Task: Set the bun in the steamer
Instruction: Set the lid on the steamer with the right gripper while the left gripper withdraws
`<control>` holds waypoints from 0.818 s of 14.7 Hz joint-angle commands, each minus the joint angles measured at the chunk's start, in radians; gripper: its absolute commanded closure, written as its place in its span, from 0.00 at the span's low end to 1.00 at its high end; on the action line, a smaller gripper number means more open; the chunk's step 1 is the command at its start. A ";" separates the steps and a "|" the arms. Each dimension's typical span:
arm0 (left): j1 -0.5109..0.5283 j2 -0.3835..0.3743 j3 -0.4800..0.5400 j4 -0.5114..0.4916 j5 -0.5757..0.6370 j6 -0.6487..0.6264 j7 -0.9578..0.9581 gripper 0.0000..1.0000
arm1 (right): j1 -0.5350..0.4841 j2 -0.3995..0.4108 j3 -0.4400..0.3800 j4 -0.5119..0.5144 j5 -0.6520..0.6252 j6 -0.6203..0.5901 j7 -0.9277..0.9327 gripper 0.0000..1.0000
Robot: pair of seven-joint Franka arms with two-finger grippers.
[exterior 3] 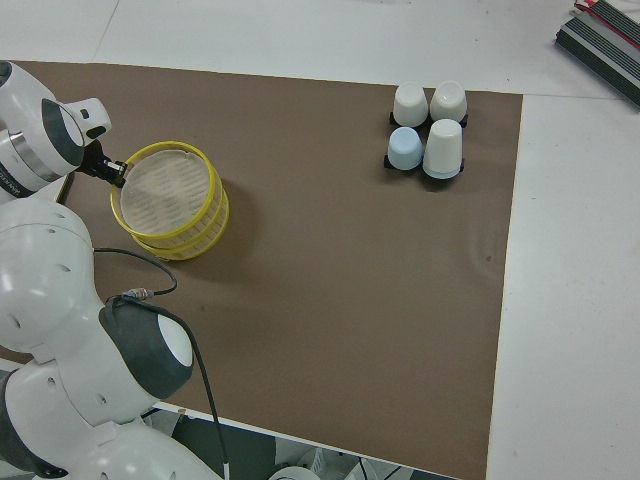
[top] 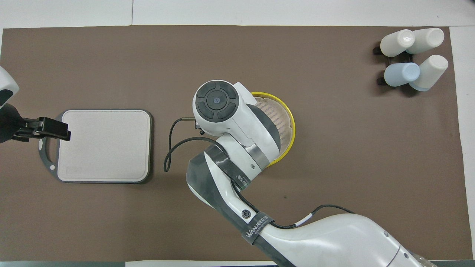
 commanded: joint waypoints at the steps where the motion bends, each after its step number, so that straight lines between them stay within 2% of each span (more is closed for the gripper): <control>1: -0.008 0.060 0.007 0.053 0.006 -0.026 -0.010 0.00 | 0.022 -0.010 0.000 -0.014 -0.018 0.015 0.045 1.00; 4: 0.002 0.082 -0.001 0.083 -0.003 -0.035 -0.010 0.00 | 0.032 -0.012 0.000 -0.031 -0.019 0.020 0.057 1.00; 10: 0.005 0.064 0.003 0.083 -0.035 0.006 -0.010 0.00 | 0.026 -0.020 0.001 -0.072 -0.019 0.063 0.055 1.00; 11: 0.005 0.064 -0.004 0.086 -0.030 0.015 -0.010 0.00 | 0.021 -0.020 0.001 -0.071 -0.019 0.060 0.046 0.70; 12: 0.003 0.064 -0.009 0.092 -0.027 0.017 -0.010 0.00 | 0.019 -0.020 0.000 -0.065 -0.019 0.052 0.045 0.20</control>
